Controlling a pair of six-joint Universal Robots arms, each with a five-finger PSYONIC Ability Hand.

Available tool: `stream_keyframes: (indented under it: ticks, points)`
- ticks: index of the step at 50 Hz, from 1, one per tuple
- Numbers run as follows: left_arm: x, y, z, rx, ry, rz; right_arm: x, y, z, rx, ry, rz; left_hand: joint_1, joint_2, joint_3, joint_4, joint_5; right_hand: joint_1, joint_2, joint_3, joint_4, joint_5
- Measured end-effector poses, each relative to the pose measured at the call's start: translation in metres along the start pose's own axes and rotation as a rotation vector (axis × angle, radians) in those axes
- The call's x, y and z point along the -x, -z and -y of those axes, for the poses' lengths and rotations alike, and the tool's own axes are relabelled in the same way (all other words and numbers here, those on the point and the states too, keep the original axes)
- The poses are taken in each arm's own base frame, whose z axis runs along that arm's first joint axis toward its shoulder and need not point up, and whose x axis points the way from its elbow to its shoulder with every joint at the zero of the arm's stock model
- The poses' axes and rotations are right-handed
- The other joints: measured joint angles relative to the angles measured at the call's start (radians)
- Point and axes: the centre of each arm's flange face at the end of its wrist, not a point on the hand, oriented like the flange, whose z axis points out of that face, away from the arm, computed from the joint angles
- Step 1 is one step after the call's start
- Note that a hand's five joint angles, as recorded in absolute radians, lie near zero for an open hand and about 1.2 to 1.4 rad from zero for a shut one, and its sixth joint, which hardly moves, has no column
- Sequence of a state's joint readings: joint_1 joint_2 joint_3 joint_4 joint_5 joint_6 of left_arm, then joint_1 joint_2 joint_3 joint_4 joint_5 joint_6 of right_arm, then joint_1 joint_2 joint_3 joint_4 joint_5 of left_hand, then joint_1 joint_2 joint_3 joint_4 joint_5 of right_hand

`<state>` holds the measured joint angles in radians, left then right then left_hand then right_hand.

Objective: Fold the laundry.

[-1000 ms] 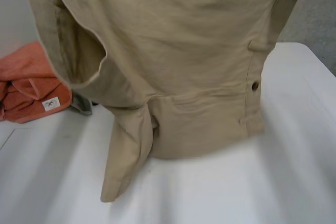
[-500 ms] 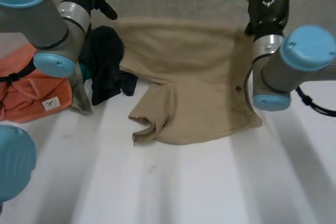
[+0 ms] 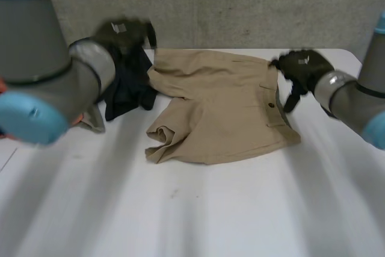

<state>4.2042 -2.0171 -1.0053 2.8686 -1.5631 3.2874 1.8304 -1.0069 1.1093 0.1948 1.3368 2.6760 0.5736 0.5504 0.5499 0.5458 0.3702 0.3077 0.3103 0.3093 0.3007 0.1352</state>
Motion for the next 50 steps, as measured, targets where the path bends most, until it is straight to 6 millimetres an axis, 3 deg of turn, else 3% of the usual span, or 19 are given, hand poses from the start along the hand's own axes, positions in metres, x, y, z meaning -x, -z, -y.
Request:
stream_keyframes:
  ticks: [8, 13, 18, 27, 42, 50]
  points:
    - [-0.044, 0.058, -0.068, 0.275, -0.014, -0.203, 0.015, 0.031, -0.046, 0.131, 0.071, 0.179, 0.184, 0.203, 0.203, 0.208, 0.202, 0.288, 0.288, 0.289, 0.294, 0.289]
    - [-0.057, 0.068, -0.095, 0.34, -0.026, -0.24, 0.022, 0.035, -0.068, 0.142, 0.093, 0.226, 0.097, 0.132, 0.135, 0.133, 0.134, 0.291, 0.289, 0.298, 0.301, 0.296]
    - [-0.057, 0.057, -0.118, 0.362, -0.033, -0.209, 0.025, 0.028, -0.087, 0.116, 0.106, 0.23, -0.027, -0.001, 0.002, -0.002, -0.002, 0.291, 0.289, 0.298, 0.301, 0.298]
    - [-0.041, 0.025, -0.133, 0.349, -0.054, -0.103, 0.027, 0.004, -0.105, 0.041, 0.13, 0.185, -0.144, -0.118, -0.12, -0.127, -0.129, 0.356, 0.355, 0.356, 0.361, 0.353]
    - [-0.034, -0.015, -0.148, 0.285, -0.21, -0.046, 0.031, -0.02, -0.107, -0.058, 0.138, 0.095, -0.151, -0.152, -0.155, -0.158, -0.147, 0.765, 0.84, 0.839, 0.852, 0.824]
    - [-0.035, -0.03, -0.161, 0.295, -0.306, -0.047, 0.03, -0.025, -0.108, -0.04, 0.126, 0.06, -0.108, -0.09, -0.089, -0.083, -0.079, 0.766, 0.864, 0.873, 0.889, 0.874]
